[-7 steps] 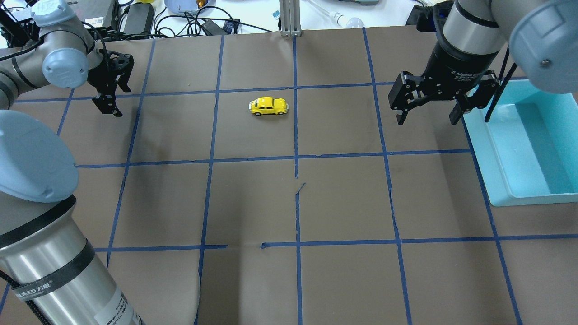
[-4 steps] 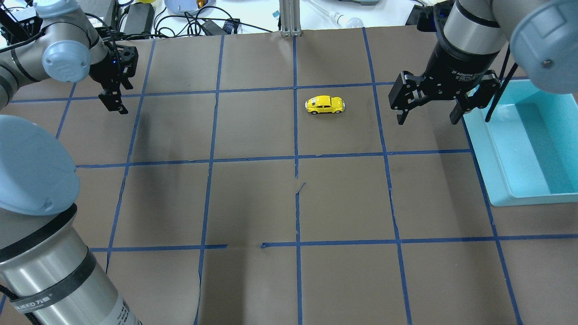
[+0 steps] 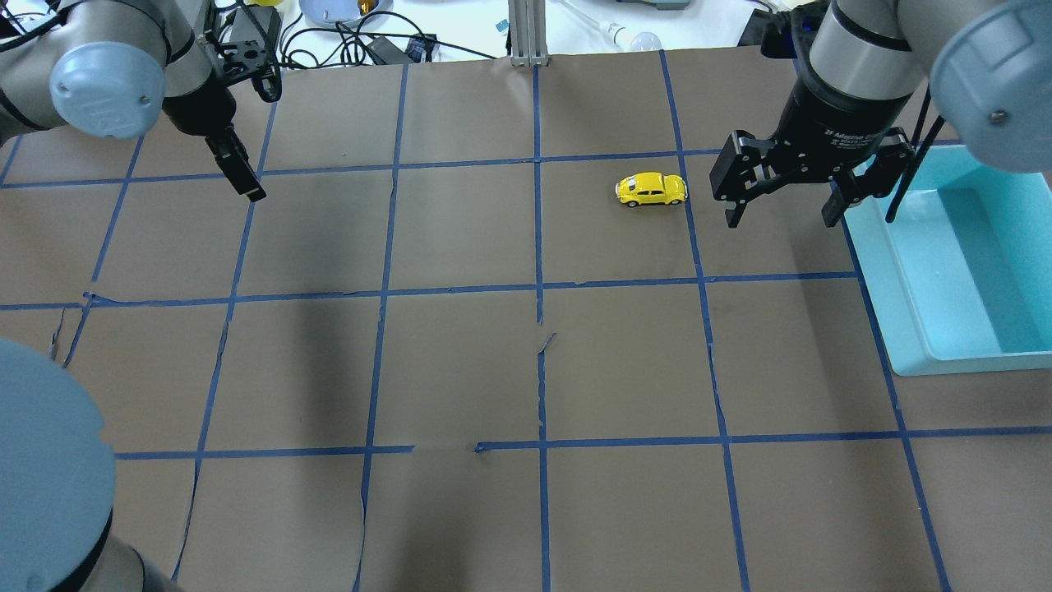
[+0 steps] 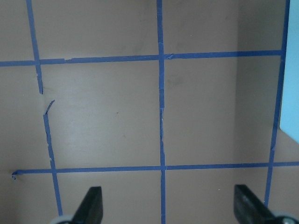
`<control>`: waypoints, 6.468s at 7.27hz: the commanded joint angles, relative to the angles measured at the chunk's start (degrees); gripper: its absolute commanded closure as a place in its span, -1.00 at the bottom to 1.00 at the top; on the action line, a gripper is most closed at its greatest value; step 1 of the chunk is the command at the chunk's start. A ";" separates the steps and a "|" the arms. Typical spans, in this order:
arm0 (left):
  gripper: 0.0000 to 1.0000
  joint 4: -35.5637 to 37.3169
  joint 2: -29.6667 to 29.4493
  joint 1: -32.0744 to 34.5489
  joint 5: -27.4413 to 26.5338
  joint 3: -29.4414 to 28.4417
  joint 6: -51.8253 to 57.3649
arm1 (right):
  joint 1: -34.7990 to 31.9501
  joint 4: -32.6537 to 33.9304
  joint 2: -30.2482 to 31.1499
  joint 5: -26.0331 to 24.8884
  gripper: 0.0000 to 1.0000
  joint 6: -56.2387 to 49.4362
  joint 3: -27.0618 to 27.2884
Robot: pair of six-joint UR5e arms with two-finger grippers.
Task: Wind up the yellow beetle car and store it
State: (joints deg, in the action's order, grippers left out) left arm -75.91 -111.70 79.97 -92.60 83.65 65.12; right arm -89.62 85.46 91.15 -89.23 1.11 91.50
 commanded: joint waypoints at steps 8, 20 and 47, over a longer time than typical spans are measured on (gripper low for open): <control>-1.00 -15.32 22.05 12.40 3.03 2.66 -54.74 | 0.06 -0.03 0.34 -0.42 -1.00 -0.14 -0.09; -1.00 -14.44 23.02 9.76 2.60 3.19 -57.82 | -0.03 0.94 0.26 0.20 -1.00 -0.32 0.00; -1.00 -14.17 23.11 9.06 2.60 3.19 -57.73 | -4.25 54.03 -34.36 4.77 -1.00 -63.23 -0.62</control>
State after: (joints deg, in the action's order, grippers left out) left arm -90.09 -88.59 89.17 -90.00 86.84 7.38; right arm -93.86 139.33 58.40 -84.28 -59.22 90.88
